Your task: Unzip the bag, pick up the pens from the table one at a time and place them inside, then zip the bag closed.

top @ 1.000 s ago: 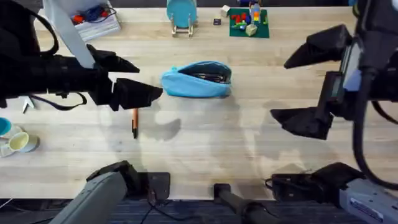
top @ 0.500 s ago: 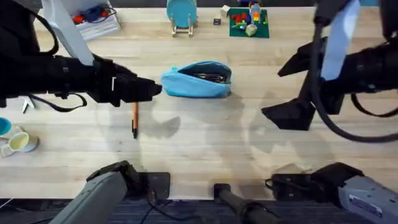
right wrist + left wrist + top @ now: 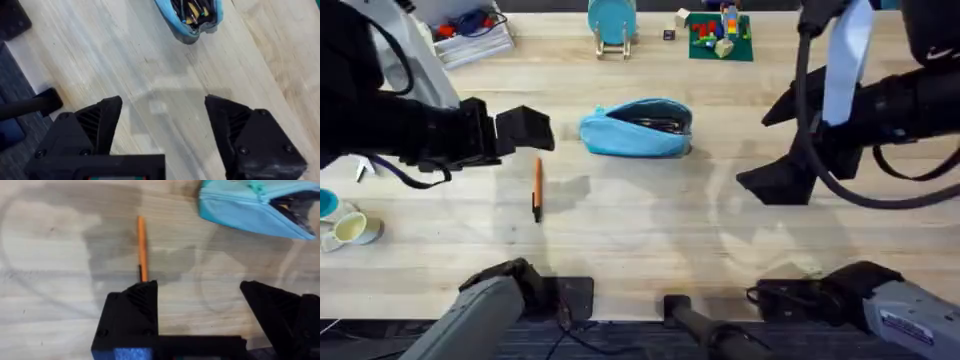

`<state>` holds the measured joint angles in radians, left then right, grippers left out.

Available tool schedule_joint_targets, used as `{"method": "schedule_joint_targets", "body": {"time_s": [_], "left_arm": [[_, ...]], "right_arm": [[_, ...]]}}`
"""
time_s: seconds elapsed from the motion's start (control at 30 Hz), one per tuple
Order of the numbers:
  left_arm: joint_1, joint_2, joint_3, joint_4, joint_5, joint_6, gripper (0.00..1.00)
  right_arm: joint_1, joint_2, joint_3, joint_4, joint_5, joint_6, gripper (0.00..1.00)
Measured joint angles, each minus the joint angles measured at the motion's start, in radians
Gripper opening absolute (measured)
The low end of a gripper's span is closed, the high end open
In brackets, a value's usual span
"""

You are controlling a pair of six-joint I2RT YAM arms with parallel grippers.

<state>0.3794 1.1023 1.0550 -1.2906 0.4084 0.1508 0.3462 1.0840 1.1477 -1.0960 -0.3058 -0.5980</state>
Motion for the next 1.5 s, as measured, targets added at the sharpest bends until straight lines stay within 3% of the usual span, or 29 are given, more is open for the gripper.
{"method": "schedule_joint_targets", "body": {"time_s": [0.2, 0.47, 0.87, 1.5], "left_arm": [[0.0, 0.0, 0.0, -0.003, -0.083, -0.099, 0.995], [-0.001, 0.0, 0.0, -0.022, -0.111, -0.139, 0.995], [-0.03, 0.021, -0.001, -0.012, -0.267, -0.235, 0.995], [-0.035, 0.178, -0.134, 0.155, -0.302, -0.29, 0.995]], "right_arm": [[0.0, 0.0, 0.0, 0.0, 0.0, 0.0, 0.997], [0.0, 0.0, 0.0, 0.0, 0.0, 0.0, 0.998], [0.0, 0.0, -0.001, 0.0, 0.002, 0.0, 0.998], [0.0, 0.0, -0.001, 0.0, 0.003, 0.0, 0.997]]}}
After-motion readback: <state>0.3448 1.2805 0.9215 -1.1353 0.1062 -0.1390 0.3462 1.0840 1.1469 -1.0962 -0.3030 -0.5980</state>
